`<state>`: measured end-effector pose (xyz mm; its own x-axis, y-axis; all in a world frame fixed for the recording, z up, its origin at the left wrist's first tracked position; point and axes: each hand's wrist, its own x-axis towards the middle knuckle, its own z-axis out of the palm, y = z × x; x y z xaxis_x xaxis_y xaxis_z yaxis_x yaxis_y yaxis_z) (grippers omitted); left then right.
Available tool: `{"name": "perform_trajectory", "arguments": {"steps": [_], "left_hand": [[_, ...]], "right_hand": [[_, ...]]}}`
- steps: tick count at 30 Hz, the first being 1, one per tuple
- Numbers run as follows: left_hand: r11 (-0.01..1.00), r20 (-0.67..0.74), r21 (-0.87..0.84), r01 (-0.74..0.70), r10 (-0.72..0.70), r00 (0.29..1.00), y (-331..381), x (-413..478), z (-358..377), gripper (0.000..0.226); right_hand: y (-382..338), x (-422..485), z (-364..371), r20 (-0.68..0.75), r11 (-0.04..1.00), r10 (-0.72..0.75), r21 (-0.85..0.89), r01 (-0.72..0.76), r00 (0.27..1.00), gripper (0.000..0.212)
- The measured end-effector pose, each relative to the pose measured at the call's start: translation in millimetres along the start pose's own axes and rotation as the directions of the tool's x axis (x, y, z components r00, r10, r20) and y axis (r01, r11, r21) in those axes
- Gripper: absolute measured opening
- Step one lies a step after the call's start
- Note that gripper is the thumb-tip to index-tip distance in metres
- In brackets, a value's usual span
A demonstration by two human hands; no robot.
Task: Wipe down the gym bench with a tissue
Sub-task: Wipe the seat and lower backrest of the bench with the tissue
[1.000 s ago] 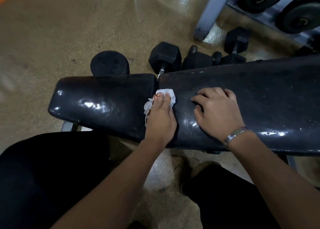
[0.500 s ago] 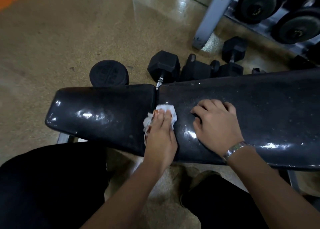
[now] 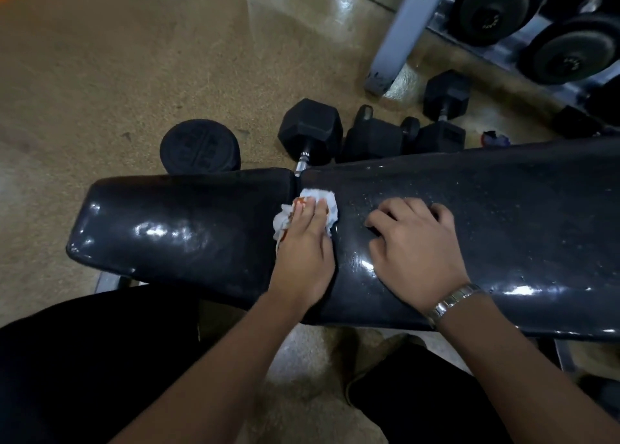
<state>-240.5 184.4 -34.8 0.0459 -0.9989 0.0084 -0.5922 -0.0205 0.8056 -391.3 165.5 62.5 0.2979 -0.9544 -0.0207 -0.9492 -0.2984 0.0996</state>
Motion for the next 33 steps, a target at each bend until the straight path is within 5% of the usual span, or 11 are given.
{"name": "perform_trajectory", "arguments": {"steps": [5, 9, 13, 18, 23, 29, 33], "left_hand": [[0.999, 0.024, -0.032, 0.029, -0.028, 0.999, -4, 88, -6, 0.049], [0.997, -0.004, -0.056, -0.043, 0.043, 0.999, 6, 40, 1, 0.056], [0.984, 0.118, -0.021, -0.177, 0.178, 0.977, -18, 29, -11, 0.059], [0.995, 0.111, -0.014, -0.095, 0.096, 0.989, -9, 77, -5, 0.054], [0.959, 0.179, -0.041, -0.279, 0.282, 0.943, -21, 20, -18, 0.054], [0.985, 0.166, -0.014, -0.174, 0.174, 0.971, 5, 89, -3, 0.054], [0.961, 0.205, -0.038, -0.276, 0.277, 0.939, 0, 55, -9, 0.055]], "right_hand": [[2, 1, 0, 0.028, 1.000, -0.016, 0.003, 0.016, 0.999, 0.033], [7, -2, 0, 0.041, 0.999, -0.027, 0.034, 0.026, 0.999, 0.033], [10, -2, -1, 0.026, 0.998, -0.041, 0.048, 0.040, 0.999, 0.035], [11, -4, 0, 0.011, 0.996, -0.041, 0.074, 0.040, 0.999, 0.034], [11, -6, 1, -0.003, 0.997, -0.045, 0.065, 0.045, 0.999, 0.032], [8, -2, 1, 0.013, 0.998, -0.038, 0.059, 0.037, 0.999, 0.032], [11, -6, 3, 0.007, 0.997, -0.046, 0.058, 0.045, 0.999, 0.028]]}}
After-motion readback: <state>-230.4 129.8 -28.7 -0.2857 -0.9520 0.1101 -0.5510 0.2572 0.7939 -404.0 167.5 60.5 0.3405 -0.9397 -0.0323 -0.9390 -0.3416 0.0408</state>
